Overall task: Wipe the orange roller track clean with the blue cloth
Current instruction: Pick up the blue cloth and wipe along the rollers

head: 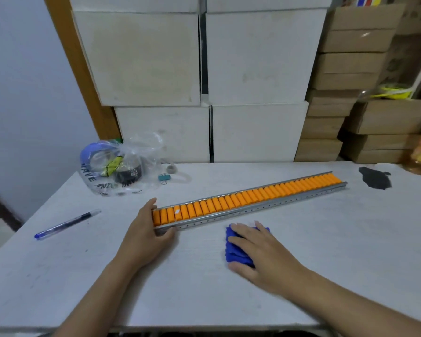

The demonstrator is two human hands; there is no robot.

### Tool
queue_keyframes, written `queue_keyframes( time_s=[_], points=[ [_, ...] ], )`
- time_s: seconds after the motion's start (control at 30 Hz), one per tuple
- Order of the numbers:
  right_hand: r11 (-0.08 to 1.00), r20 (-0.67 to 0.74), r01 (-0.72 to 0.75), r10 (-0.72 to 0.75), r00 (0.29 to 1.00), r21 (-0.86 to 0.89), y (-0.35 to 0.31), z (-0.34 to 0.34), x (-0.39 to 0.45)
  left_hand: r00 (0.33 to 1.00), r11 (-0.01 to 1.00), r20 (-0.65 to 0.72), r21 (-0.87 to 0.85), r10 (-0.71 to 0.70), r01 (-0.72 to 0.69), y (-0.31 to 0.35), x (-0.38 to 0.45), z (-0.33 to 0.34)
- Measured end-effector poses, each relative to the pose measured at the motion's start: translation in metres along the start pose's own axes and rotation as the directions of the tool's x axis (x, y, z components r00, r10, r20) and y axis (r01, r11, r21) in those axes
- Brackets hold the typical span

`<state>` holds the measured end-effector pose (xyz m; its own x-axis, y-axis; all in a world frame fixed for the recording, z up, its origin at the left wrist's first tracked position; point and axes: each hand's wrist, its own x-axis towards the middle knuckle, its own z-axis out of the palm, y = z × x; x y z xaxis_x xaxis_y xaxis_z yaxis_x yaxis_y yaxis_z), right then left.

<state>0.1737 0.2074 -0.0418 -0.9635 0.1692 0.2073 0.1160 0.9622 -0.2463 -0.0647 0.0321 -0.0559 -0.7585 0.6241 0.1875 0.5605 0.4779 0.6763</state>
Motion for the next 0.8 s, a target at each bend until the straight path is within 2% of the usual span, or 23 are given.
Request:
queue_keyframes(
  time_s=[0.1,0.2,0.27,0.33,0.4,0.47,0.6,0.67,0.73,0.8],
  points=[
    [0.994,0.044,-0.108,0.107,0.993,0.016,0.004,0.001,-0.007,1.000,1.000,-0.017,0.009,0.003,-0.002,0.000,-0.001,0.001],
    [0.991,0.078,-0.120,0.116,0.990,0.052,0.004,-0.003,-0.007,0.999,0.999,-0.031,0.030,0.029,-0.028,0.002,-0.001,0.001],
    [0.966,0.083,-0.197,0.185,0.979,0.169,0.007,-0.008,-0.002,0.999,0.999,-0.031,0.037,0.037,-0.036,0.002,-0.001,0.001],
    [0.812,0.040,-0.330,0.355,0.934,0.481,0.011,-0.020,0.009,0.999,0.998,-0.036,0.050,0.037,-0.035,0.001,-0.003,0.001],
    [0.622,-0.072,-0.341,0.540,0.838,0.705,0.025,-0.037,0.022,0.999,0.998,-0.032,0.060,0.031,-0.029,0.002,-0.002,0.001],
    [0.499,-0.134,-0.291,0.652,0.746,0.816,0.042,-0.058,0.034,0.999,0.998,-0.028,0.063,0.022,-0.020,0.003,-0.001,0.001],
    [0.255,-0.085,-0.184,0.771,0.631,0.949,0.079,-0.085,0.051,0.999,0.998,-0.031,0.066,0.022,-0.020,0.006,-0.002,0.000],
    [0.181,-0.094,-0.104,0.829,0.551,0.978,0.100,-0.089,0.057,1.000,0.997,-0.020,0.071,0.020,-0.018,0.005,-0.001,0.000],
    [0.253,-0.183,-0.103,0.878,0.443,0.962,0.122,-0.085,0.059,0.999,0.998,-0.028,0.065,0.015,-0.013,0.003,-0.001,0.001],
    [0.409,-0.310,-0.223,0.873,0.376,0.885,0.143,-0.082,0.059,0.999,0.999,-0.041,0.050,0.014,-0.012,0.004,0.001,0.002]
  ],
)
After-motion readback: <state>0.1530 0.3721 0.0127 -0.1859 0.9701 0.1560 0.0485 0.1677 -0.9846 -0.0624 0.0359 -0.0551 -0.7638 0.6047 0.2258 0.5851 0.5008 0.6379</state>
